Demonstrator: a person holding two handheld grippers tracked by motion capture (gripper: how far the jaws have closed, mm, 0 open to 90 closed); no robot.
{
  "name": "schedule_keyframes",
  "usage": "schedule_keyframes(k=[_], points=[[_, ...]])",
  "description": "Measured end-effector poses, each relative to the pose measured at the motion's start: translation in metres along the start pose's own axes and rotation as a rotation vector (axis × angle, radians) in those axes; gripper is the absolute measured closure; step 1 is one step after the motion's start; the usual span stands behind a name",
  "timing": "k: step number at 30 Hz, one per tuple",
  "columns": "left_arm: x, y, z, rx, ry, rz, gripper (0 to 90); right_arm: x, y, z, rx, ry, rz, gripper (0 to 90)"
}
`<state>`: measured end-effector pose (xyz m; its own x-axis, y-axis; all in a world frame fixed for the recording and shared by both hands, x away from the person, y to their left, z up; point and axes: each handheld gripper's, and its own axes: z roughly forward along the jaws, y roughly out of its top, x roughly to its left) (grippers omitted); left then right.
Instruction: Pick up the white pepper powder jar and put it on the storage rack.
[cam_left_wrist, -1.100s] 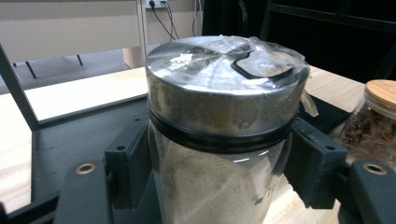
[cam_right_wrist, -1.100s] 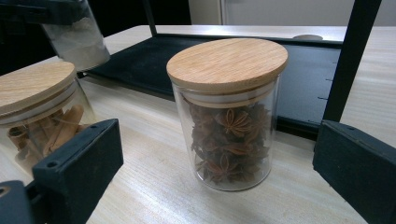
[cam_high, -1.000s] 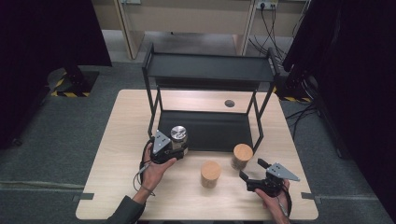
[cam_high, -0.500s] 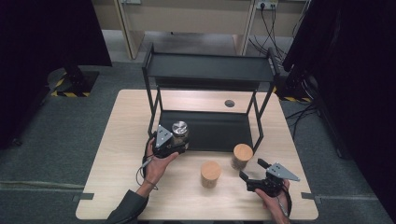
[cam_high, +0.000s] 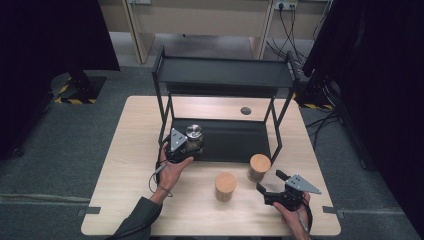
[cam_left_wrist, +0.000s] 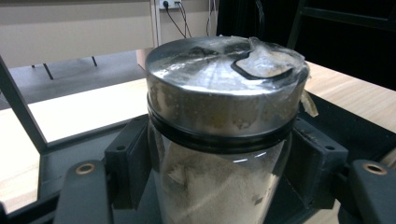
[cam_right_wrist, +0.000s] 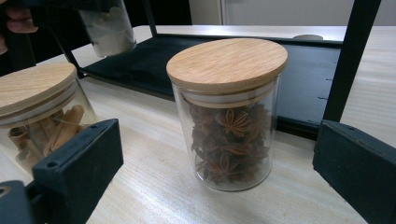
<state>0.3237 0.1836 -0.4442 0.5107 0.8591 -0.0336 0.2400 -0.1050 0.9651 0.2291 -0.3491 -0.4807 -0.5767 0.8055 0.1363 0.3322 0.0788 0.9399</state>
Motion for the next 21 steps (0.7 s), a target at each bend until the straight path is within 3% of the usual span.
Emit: schedule_keyframes(k=[21], points=[[-0.001,0.002,0.025,0.005,0.054,0.003,31.1,0.0,0.0,0.0,0.001,-0.001,-0.001,2.0]])
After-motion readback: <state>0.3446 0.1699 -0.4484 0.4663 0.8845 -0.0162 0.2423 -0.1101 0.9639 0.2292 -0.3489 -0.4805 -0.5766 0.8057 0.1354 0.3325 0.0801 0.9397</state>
